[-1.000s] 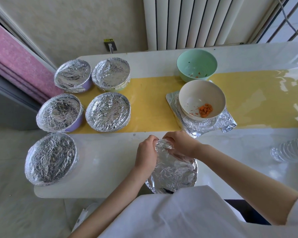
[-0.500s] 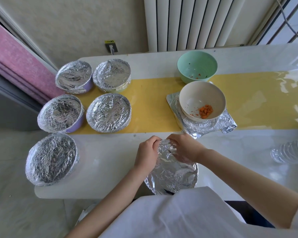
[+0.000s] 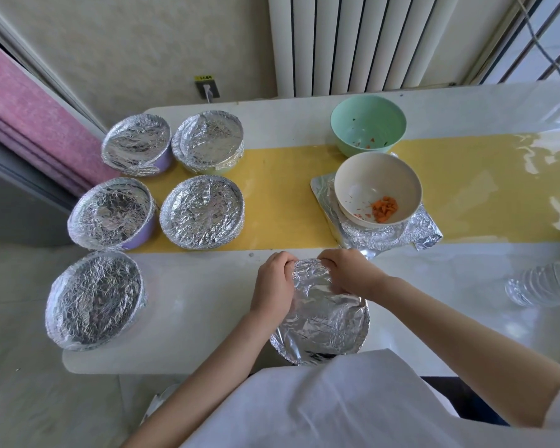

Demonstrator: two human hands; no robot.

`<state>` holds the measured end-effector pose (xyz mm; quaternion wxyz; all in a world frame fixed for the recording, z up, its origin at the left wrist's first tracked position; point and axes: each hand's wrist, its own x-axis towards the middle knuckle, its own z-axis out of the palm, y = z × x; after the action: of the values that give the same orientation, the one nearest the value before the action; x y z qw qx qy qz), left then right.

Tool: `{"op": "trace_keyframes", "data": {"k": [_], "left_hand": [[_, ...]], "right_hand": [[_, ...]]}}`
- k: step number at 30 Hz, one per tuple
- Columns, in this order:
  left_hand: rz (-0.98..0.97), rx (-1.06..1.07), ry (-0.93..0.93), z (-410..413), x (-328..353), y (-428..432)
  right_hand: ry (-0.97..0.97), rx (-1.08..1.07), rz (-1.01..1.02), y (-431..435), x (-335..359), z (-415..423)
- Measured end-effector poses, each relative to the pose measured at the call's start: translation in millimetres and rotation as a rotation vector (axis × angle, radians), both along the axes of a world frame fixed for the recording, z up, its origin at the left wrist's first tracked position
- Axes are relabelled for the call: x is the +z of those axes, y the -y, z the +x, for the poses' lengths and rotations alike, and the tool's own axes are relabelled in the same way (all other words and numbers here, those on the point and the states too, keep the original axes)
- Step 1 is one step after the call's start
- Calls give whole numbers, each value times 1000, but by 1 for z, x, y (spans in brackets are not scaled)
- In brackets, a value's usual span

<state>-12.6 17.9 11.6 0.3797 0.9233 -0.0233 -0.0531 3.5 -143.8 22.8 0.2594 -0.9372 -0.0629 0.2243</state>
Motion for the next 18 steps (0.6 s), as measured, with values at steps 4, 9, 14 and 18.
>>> {"op": "trace_keyframes", "data": {"k": [4, 9, 14, 18], "left_hand": [[-14, 25, 6, 1, 0, -1], [-15, 42, 2, 0, 0, 0], [-9, 53, 14, -2, -2, 1], [-22, 55, 24, -2, -3, -1]], "right_hand": [[-34, 96, -89, -2, 3, 8], [-43, 122, -29, -9, 4, 13], [47, 129, -60, -10, -3, 9], [48, 163, -38, -8, -7, 8]]}}
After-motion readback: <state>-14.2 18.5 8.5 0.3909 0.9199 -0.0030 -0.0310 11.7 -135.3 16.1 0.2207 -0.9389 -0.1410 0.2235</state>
